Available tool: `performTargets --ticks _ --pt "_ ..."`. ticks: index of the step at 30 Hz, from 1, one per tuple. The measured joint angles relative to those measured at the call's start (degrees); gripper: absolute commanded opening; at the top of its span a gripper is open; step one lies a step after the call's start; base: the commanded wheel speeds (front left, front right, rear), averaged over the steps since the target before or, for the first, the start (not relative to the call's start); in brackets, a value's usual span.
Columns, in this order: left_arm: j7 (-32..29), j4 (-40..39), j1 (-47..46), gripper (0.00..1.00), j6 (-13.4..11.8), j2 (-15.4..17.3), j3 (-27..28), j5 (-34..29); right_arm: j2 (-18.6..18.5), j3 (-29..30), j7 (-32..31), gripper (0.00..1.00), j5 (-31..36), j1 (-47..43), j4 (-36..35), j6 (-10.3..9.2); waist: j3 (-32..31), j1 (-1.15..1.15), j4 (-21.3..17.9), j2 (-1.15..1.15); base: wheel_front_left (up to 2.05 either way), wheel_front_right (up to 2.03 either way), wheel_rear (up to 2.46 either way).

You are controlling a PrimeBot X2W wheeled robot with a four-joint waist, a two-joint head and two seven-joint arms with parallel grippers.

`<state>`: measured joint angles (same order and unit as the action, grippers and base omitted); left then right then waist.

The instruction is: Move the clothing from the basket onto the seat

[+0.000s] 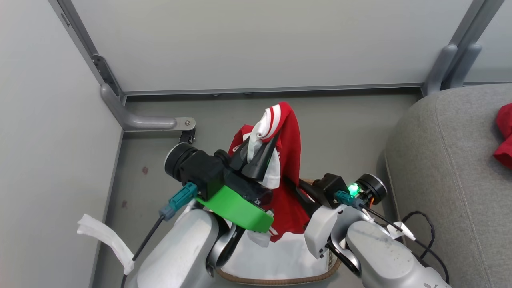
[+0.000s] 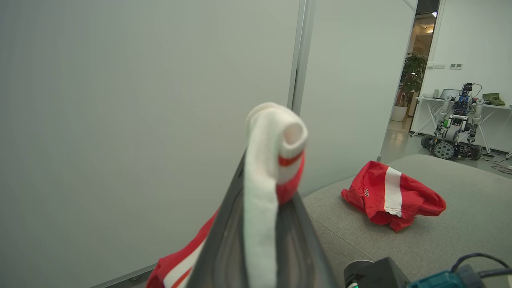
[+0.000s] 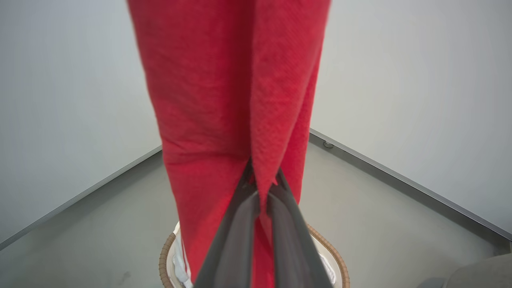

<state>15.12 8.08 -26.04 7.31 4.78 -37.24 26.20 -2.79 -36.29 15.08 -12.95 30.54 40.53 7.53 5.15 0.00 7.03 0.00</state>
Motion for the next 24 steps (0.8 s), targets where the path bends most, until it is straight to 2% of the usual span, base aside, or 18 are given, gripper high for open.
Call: performTargets --ticks 5,10,12,13,19,24 --pt "0.0 0.8 0.3 0.0 0.0 0.2 1.0 0.0 0.0 1.7 0.0 0.0 -0.7 -2.5 -1.0 0.0 -0.5 0.0 -0.4 0.0 0.0 0.0 0.0" --pt "0.0 1.6 1.4 0.01 0.0 0.2 2.5 -0.2 0.0 6.1 0.0 0.0 -1.2 -5.7 -5.2 0.0 -0.8 0.0 -1.5 0.0 0.0 0.0 0.0" --pt "0.0 2.4 2.0 0.91 0.0 0.2 3.2 -0.8 0.0 8.1 0.0 0.0 -1.2 -7.0 -7.9 0.0 -0.9 0.0 -2.0 0.0 0.0 0.0 0.0" --pt "0.0 3.0 2.2 1.0 -0.1 0.2 3.4 -0.9 0.0 8.8 0.0 0.0 -1.2 -7.5 -9.2 0.0 -0.9 0.0 -2.2 0.0 0.0 0.0 0.0" --pt "0.0 6.6 4.4 1.0 -0.3 1.1 5.0 -1.8 0.0 14.6 0.0 0.0 -2.3 -11.5 -18.3 -0.01 -1.0 0.0 -4.5 0.0 0.0 0.0 0.0" --pt "0.0 8.6 6.4 1.0 -0.3 1.6 6.8 -2.7 0.0 16.7 0.0 0.0 -3.3 -13.7 -24.1 0.0 -0.7 0.0 -7.7 0.0 0.0 0.0 0.0"
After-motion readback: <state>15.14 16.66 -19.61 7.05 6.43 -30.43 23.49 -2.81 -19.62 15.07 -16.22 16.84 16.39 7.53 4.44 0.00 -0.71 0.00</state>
